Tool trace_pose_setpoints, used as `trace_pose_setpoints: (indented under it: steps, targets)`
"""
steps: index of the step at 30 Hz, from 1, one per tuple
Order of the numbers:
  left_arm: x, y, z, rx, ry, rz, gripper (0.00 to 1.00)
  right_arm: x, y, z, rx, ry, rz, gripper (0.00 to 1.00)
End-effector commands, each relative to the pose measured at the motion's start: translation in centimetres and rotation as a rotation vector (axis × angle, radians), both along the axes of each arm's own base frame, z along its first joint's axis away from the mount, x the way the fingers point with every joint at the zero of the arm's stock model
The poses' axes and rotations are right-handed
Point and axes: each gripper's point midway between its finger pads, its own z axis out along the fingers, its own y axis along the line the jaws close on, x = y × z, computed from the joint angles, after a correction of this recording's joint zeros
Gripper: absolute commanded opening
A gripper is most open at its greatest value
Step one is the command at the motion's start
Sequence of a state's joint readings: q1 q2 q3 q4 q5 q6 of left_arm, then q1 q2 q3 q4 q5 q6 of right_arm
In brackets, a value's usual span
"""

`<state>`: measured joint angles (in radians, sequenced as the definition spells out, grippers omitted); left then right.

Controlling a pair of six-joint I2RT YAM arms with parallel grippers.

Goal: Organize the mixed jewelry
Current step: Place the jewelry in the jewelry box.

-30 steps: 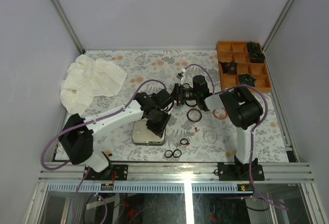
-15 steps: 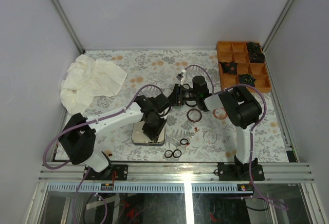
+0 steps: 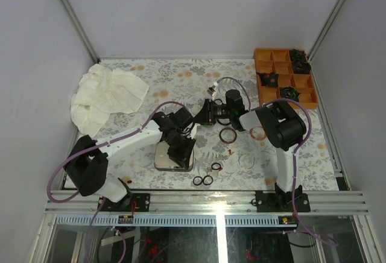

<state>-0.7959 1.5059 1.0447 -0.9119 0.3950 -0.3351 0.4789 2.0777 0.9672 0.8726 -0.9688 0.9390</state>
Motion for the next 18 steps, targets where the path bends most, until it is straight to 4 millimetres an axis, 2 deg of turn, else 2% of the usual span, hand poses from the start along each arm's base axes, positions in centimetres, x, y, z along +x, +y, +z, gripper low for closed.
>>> trace_pose_setpoints:
  steps: [1, 6, 18]
  targets:
    - [-0.5, -1.9, 2.0, -0.127, 0.051, 0.009, 0.0, -0.3, 0.7, 2.3, 0.04, -0.068, 0.024, 0.39]
    - [-0.1, -1.9, 2.2, -0.136, 0.061, 0.032, 0.0, -0.3, 0.7, 2.5, 0.049, -0.063, 0.031, 0.39]
    - [2.3, -0.1, -0.6, 0.019, 0.017, 0.057, 0.0, -0.3, 0.9, 2.5, 0.056, -0.055, 0.038, 0.39]
